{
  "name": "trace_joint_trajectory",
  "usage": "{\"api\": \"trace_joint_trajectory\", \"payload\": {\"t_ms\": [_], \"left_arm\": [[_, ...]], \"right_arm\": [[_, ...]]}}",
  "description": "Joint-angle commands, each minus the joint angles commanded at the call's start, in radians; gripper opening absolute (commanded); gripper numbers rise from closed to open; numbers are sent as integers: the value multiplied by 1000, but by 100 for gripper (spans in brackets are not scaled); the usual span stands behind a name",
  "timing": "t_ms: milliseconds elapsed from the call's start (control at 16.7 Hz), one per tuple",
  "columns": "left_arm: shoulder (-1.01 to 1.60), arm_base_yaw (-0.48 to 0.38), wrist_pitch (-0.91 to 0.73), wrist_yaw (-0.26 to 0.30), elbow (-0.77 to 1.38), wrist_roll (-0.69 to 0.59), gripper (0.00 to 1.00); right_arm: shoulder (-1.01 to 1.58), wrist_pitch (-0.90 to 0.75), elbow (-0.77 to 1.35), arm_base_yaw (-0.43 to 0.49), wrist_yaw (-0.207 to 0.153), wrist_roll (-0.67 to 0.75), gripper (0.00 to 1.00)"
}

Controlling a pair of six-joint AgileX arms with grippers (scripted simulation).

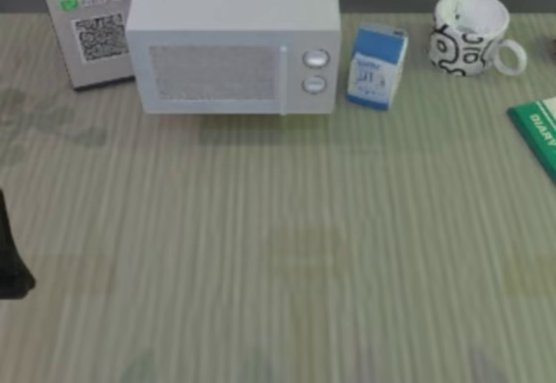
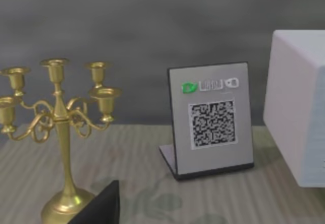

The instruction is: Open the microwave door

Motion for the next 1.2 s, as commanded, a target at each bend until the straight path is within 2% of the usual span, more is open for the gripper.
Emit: {"api": "trace_joint_trajectory", "payload": {"t_ms": [240, 480, 780, 1200], "left_arm": [[30, -10, -22, -7, 30, -10, 100], [217, -73, -136, -41, 217, -68, 100], [647, -208, -362, -103, 646, -187, 100], [1402, -435, -735, -207, 1403, -392, 100]], "right_arm": [[0, 0, 0, 0, 0, 0, 100], [0, 0, 0, 0, 0, 0, 100], [0, 0, 0, 0, 0, 0, 100], [0, 0, 0, 0, 0, 0, 100]]}}
